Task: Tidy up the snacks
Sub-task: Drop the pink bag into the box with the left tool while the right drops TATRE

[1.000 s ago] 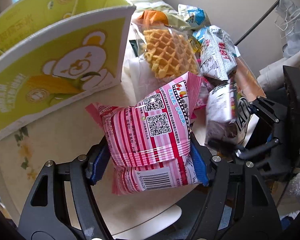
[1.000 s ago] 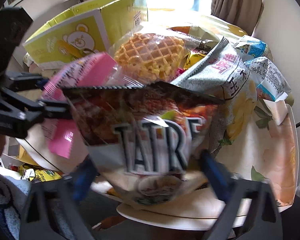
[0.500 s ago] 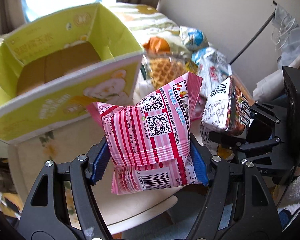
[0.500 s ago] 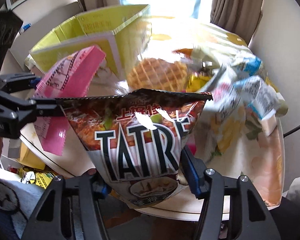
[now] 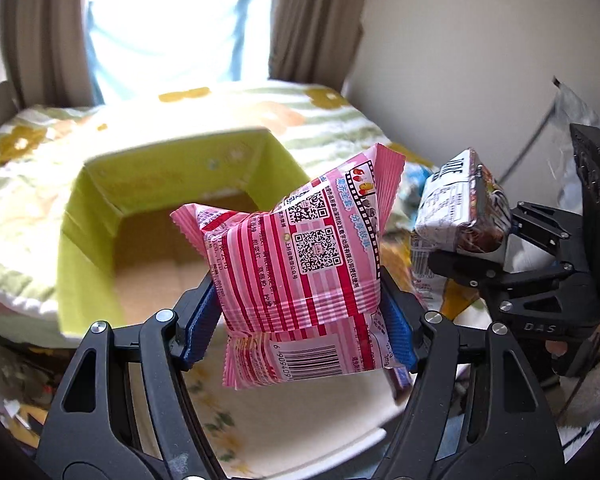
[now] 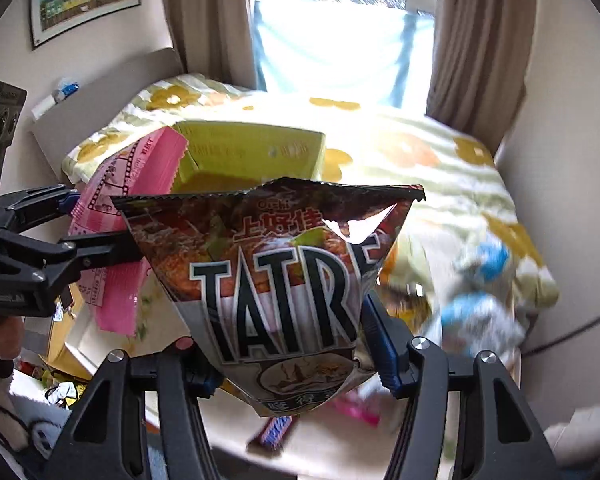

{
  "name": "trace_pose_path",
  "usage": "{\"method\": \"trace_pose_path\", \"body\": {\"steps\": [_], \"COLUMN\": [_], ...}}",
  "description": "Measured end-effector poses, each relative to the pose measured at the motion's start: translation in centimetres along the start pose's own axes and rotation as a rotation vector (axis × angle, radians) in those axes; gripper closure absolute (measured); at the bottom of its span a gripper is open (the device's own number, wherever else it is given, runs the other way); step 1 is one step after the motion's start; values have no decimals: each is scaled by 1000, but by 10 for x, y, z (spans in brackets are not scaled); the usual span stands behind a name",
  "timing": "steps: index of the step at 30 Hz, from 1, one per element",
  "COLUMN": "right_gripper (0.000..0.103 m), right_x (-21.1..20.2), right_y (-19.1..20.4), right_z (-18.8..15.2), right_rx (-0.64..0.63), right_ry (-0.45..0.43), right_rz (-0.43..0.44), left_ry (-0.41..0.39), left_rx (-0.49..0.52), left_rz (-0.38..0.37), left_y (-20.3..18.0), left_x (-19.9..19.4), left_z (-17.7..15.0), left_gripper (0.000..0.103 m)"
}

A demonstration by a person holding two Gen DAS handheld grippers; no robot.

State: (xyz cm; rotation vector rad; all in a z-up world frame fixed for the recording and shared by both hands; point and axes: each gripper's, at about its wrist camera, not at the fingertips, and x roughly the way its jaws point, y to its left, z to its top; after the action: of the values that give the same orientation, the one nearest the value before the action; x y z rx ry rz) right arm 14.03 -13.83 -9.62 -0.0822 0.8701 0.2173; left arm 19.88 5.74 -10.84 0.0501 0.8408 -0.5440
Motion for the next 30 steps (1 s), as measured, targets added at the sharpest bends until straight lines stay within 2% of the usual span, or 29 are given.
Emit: {"method": "trace_pose_path", "body": {"steps": [6,11,18,25,28,29,30], "right_gripper": [48,48,48,48,48,48,48], "right_x": [13,40,78,119,129,133,135], "right_y": [9,13,17,13,14,13,11], "right_z": [43,78,108,118,120,121,122], "right_rx": [-30,-64,-64,-56,-44,-40,-35], "right_ry": [-35,-39,3,88,110,114,118], "right_rz": [61,130,193,217,219,221,223], "left_ry": [-35,-23,64,191,200,208,221], "left_rx": [-71,-138,-273,-277,-239,-236,-235], "left_rz": [89,177,233,303,339,341,342], "left_y": [34,59,106,131,130,130,131], "left_x": [0,14,67,132,143,145,148], "left_z": [32,50,67,62,64,64,63], "left_gripper": [35,35,34,32,25,21,11]}}
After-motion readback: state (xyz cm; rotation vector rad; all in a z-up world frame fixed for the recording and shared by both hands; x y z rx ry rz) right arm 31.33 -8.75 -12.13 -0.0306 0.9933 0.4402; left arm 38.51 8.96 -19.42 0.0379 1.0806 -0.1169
